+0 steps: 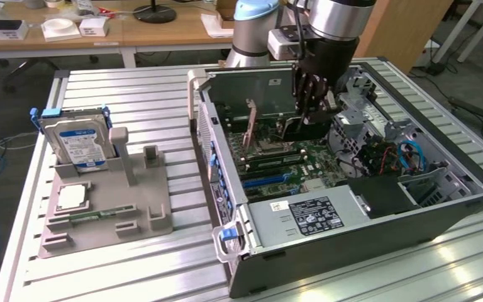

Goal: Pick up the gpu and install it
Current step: 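Insert the gpu into the slot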

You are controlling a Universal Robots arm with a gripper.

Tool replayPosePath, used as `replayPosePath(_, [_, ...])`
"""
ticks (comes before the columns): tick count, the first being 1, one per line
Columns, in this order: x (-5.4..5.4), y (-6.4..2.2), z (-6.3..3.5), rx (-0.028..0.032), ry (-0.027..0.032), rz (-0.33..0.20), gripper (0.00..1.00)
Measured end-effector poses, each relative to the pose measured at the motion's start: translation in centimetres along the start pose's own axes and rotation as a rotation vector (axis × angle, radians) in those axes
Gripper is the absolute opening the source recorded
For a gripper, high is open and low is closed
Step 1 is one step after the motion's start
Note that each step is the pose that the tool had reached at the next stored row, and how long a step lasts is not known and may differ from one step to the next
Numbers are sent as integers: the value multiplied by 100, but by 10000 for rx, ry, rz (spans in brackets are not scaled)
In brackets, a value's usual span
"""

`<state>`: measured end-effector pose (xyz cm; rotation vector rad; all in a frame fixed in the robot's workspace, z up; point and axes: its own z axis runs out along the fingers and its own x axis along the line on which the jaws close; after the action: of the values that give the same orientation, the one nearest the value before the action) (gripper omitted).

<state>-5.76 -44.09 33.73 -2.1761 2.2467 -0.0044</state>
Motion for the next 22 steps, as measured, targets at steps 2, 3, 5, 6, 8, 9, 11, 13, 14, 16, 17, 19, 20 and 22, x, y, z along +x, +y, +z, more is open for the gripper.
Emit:
replayPosePath(2, [1, 10, 0, -1, 0, -2, 26])
replayPosePath(3, [1, 23, 0, 0, 0, -2, 26])
replayPosePath(5, [2, 55, -1, 0, 0, -1, 26])
replayPosePath(6, [2, 64, 0, 0, 0, 0, 26])
replayPosePath(8, [4, 76, 0, 0, 0, -1, 26])
replayPosePath(9, [7, 78, 0, -1, 2, -1, 26])
replayPosePath(11, [15, 78, 4, 0, 0, -1, 26])
replayPosePath(13, [27, 78, 10, -1, 1, 0, 26])
replayPosePath(14, [32, 78, 18, 0, -1, 0, 26])
replayPosePath(16, [35, 80, 46, 0, 0, 3, 26])
replayPosePath(17, [36, 82, 64, 0, 1, 1, 26])
replayPosePath(19, [36, 86, 100, -1, 0, 0, 26])
replayPosePath(20, [36, 86, 118, -1, 0, -2, 26])
replayPosePath(22, [36, 87, 149, 0, 0, 0, 26])
